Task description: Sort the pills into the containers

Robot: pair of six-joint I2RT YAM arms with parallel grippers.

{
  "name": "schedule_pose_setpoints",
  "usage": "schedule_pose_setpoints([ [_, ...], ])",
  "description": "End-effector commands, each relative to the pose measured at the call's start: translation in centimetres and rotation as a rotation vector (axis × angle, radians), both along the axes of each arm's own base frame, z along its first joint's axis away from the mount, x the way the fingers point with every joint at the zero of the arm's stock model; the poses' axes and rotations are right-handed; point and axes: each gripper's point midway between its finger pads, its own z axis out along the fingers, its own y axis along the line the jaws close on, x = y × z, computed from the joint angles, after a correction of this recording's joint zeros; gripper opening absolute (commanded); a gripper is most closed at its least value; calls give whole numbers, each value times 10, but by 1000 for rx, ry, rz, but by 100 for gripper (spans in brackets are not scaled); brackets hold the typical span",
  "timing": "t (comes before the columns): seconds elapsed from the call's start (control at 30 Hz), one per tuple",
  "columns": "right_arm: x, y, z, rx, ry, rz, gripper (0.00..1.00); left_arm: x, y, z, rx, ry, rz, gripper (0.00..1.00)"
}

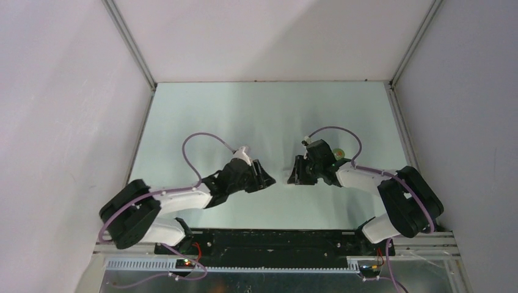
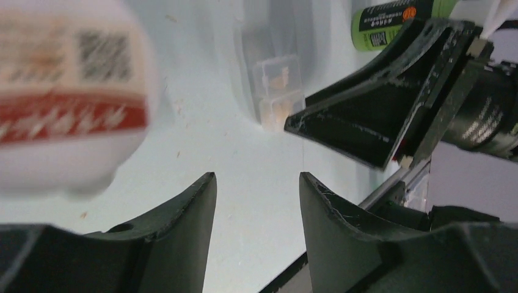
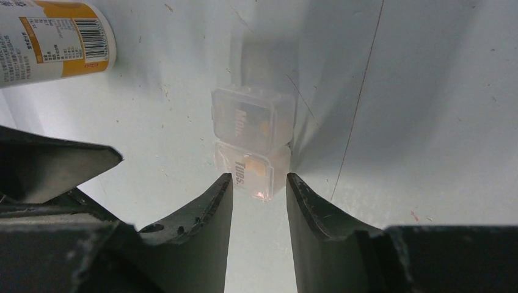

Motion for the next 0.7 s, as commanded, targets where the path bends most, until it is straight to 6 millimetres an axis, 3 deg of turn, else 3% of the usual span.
schedule_pose_setpoints([
  [0.0, 1, -5, -7, -1, 6, -20, 40, 33, -34, 29, -78, -102, 50, 56],
  [0.13, 1, -5, -6, 38, 12, -24, 39, 41, -53, 20, -64, -104, 50, 54],
  [0.3, 2, 1, -2, 115, 5, -4, 28, 51, -64, 6, -70, -94, 81, 42],
  [0.67, 1, -1, -6, 121, 13, -4, 27, 42, -57, -19, 3, -67, 117, 38],
])
